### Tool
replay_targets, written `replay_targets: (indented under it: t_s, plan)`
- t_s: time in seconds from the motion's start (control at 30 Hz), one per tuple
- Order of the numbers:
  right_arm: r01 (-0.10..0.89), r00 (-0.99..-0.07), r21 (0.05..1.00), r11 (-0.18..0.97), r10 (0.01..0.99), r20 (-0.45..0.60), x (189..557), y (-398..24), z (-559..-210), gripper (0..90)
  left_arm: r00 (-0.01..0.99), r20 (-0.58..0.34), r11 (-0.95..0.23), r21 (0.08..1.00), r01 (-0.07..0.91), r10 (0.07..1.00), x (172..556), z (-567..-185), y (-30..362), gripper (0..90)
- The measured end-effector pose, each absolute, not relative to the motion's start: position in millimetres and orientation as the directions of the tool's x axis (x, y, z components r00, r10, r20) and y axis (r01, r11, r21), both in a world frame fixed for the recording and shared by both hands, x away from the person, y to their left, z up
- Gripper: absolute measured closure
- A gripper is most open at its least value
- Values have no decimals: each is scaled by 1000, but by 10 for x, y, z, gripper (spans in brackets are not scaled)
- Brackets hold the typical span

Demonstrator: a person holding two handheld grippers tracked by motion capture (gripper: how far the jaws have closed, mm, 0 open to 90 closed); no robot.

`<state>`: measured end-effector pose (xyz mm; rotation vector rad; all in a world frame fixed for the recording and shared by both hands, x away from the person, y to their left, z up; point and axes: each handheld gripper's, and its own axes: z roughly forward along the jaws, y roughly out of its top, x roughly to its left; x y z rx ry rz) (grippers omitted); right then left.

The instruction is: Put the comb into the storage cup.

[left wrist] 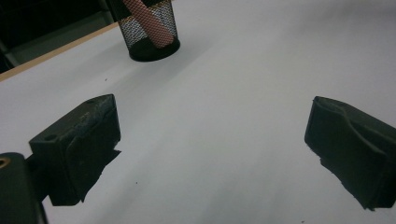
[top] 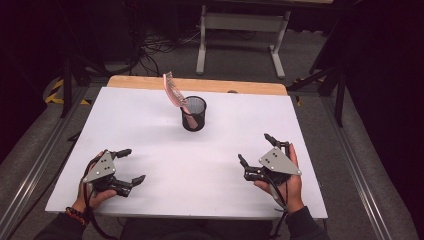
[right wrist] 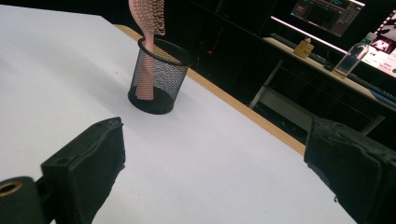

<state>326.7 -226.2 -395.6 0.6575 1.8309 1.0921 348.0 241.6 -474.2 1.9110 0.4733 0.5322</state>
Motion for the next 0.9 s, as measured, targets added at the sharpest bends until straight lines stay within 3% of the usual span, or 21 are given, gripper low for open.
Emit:
replay_targets:
  t_s: [0.9]
  plan:
    - [51, -508, 869, 493, 761, -402, 3171, -2508, -4404, 55, 823, 156, -388, 918, 84, 547, 3482, -4753, 2398, 41]
